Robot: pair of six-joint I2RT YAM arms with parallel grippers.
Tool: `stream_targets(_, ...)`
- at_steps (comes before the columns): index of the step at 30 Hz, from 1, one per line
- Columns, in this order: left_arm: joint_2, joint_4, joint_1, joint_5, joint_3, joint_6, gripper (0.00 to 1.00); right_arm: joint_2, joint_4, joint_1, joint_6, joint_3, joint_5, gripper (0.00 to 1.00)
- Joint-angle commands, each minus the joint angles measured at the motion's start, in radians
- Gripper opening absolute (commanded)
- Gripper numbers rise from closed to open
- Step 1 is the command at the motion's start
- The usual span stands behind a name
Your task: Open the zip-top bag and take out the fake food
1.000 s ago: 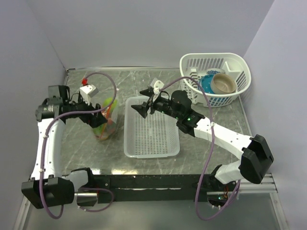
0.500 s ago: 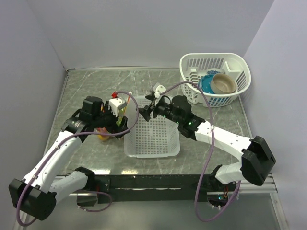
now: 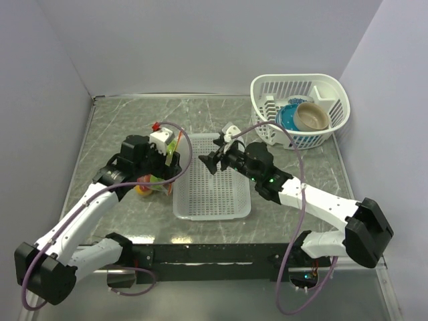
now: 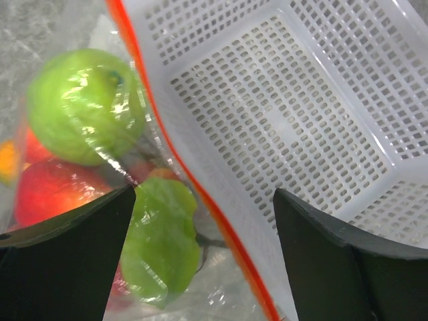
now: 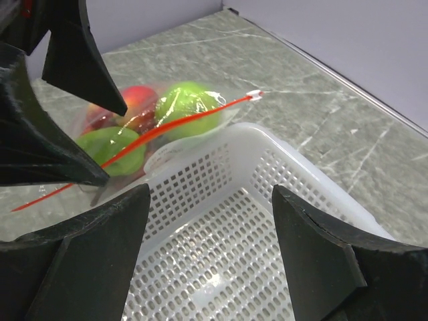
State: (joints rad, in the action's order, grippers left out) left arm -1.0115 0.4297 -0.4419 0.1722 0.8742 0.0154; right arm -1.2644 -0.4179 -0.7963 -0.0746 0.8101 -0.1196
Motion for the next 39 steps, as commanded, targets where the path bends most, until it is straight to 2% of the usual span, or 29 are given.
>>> stream_targets(1,-0.042,-0.065,-0.053,-0.071,0.020,0.037,0.85,0.062,-0.028,0.000,0.018,-0.020,0.052,0.80)
stream_targets(6,-0.098,-0.083,-0.093,-0.201,0.023,0.003,0.75,0.083,-0.028,0.000,0.035,-0.038,0.078,0.80)
stream_targets(9,-0.125,-0.101,-0.104,-0.263,0.006,-0.003,0.58,0.094,-0.027,0.000,0.042,-0.048,0.084,0.80)
stream_targets(10,-0.133,-0.104,-0.106,-0.276,0.008,-0.005,0.42,0.097,-0.024,0.000,0.042,-0.048,0.086,0.80)
stream_targets(12,-0.145,-0.109,-0.106,-0.319,0.020,-0.051,0.23,0.105,-0.021,0.002,0.045,-0.054,0.090,0.79)
stream_targets(13,-0.147,-0.109,-0.106,-0.333,0.025,-0.055,0.06,0.108,-0.019,0.002,0.045,-0.057,0.097,0.79)
stream_targets(14,-0.148,-0.109,-0.106,-0.358,0.032,-0.064,0.01,0.115,-0.021,0.002,0.047,-0.058,0.098,0.79)
stream_targets(18,-0.121,-0.063,-0.106,-0.396,0.091,-0.124,0.01,0.123,-0.025,0.000,0.045,-0.071,0.103,0.78)
stream_targets(21,-0.062,0.003,-0.106,-0.372,0.158,-0.176,0.01,0.114,-0.028,0.003,0.036,-0.060,0.094,0.78)
stream_targets(26,0.075,0.230,-0.095,-0.315,0.287,-0.307,0.01,0.054,-0.047,0.003,0.021,0.000,0.022,0.78)
stream_targets(32,0.217,0.462,-0.095,-0.247,0.353,-0.507,0.01,-0.035,-0.073,0.005,-0.011,0.105,-0.074,0.80)
stream_targets(39,0.300,0.515,-0.095,-0.303,0.293,-0.631,0.01,-0.052,-0.156,0.005,0.006,0.123,-0.182,0.83)
